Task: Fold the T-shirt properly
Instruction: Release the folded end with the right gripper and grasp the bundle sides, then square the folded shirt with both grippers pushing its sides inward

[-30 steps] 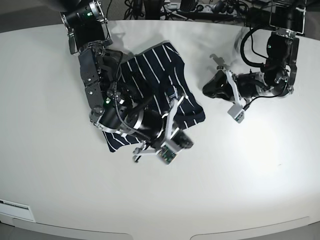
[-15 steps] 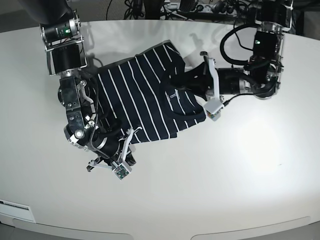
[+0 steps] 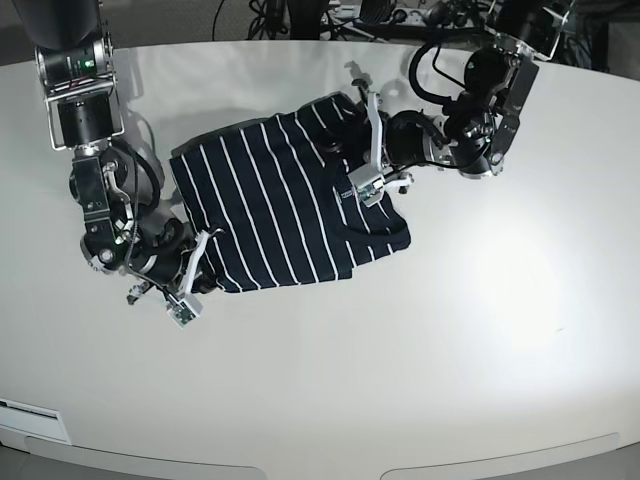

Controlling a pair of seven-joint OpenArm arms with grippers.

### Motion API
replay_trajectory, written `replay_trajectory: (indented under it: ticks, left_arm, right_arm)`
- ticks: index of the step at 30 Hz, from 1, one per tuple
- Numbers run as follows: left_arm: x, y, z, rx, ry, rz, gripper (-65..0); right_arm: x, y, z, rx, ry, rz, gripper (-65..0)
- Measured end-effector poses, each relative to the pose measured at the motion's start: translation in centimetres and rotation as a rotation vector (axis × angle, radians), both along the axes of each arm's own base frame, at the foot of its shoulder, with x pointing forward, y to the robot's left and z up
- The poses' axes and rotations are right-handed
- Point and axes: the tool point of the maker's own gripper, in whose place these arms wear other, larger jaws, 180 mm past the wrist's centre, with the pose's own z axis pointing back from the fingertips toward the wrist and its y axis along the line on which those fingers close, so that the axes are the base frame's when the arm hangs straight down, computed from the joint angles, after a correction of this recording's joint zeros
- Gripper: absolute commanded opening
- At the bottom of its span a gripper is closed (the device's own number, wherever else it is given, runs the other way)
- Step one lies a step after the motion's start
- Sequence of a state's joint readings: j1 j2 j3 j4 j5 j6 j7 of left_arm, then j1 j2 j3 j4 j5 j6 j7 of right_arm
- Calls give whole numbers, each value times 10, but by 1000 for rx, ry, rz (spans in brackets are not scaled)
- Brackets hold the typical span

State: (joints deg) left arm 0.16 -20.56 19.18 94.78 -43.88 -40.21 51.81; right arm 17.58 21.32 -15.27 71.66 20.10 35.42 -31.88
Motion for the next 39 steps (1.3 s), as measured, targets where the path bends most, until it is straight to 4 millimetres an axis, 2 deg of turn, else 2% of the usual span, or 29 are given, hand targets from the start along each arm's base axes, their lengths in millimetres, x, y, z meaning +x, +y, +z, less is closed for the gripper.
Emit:
replay_trajectory:
  ticks: [5, 8, 14, 19, 22, 25, 30, 35, 37, 39]
  left_arm:
    - [8, 17, -3, 17, -10, 18, -650]
    - [12, 24, -2, 34, -22, 13, -650]
    - [26, 51, 0, 112, -68, 7, -650]
    - [15, 58, -4, 167, -63, -98, -650]
    - [9, 60, -6, 206, -63, -175, -650]
    - [10, 62, -5, 238, -75, -222, -650]
    - [10, 72, 3, 247, -39, -223, -650]
    - [10, 71, 3, 243, -38, -221, -650]
    - [9, 71, 4, 241, -36, -220, -650]
    - [9, 71, 4, 240, -36, -220, -650]
  right_arm:
    - [-33, -11, -10, -11, 7, -29, -650]
    - [-55, -2, -10, -12, -2, -31, -650]
    - [-107, 16, -6, -42, 0, -41, -650]
    - [-136, 26, 4, -94, -51, -91, -650]
    - [-145, 32, 12, -106, -65, -97, -650]
    - [-135, 30, 29, -132, -141, -142, -650]
    - [-98, 26, 64, -146, -290, -160, -650]
    - [-64, 51, 101, -5, -367, -79, -650]
    - [-47, 54, 98, 24, -361, -55, -650]
    - [-30, 54, 83, 33, -320, -39, -650]
